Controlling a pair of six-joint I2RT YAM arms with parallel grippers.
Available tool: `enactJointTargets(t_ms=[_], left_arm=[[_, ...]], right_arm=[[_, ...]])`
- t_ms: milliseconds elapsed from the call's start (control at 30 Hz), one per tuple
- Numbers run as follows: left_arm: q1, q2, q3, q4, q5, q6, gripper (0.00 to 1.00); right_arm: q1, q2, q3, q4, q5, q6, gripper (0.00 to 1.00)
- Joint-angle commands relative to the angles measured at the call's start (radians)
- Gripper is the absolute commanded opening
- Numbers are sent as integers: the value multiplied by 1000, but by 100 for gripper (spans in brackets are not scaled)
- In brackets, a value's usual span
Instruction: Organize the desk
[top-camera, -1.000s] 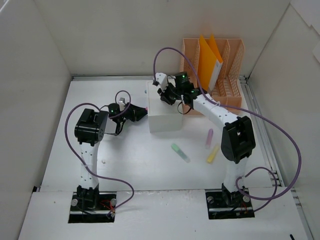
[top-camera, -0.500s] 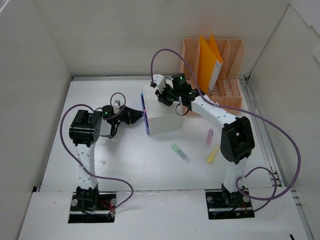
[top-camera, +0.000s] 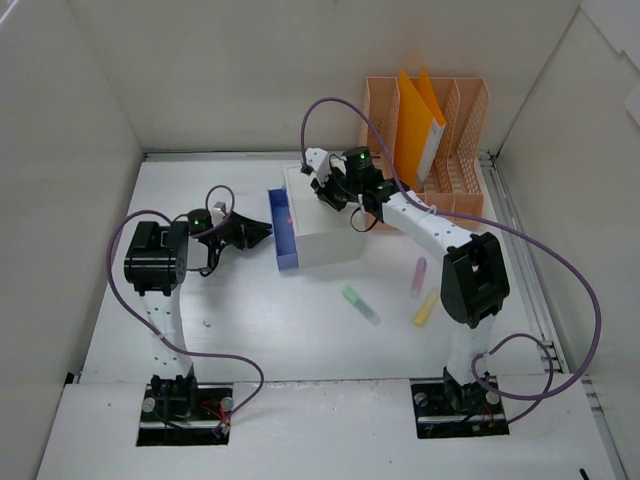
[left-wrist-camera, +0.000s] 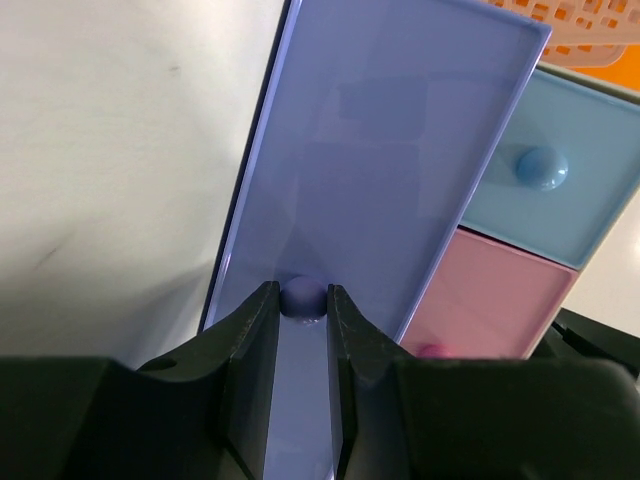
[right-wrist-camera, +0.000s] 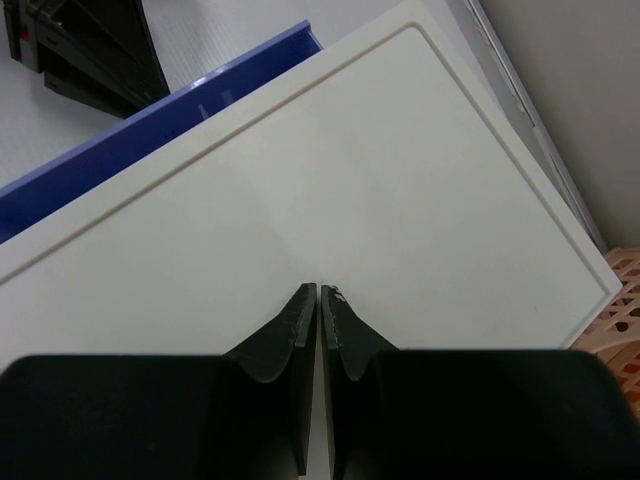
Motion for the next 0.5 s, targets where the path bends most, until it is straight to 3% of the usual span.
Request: enactJointTargets(t_ms=[0, 267, 367, 467], left_arm=[[46, -97, -15, -22, 24, 65, 0], [85, -142, 20, -189, 41, 190, 2], [85, -165, 69, -335, 36, 269, 39], [85, -188, 109, -424, 32, 330, 50]], right_arm=[[-14, 51, -56, -164, 88, -13, 4], [-16, 49, -56, -165, 68, -21, 7], [-14, 37, -44, -164, 29, -12, 28], [-11, 22, -4, -162, 1, -6, 40]])
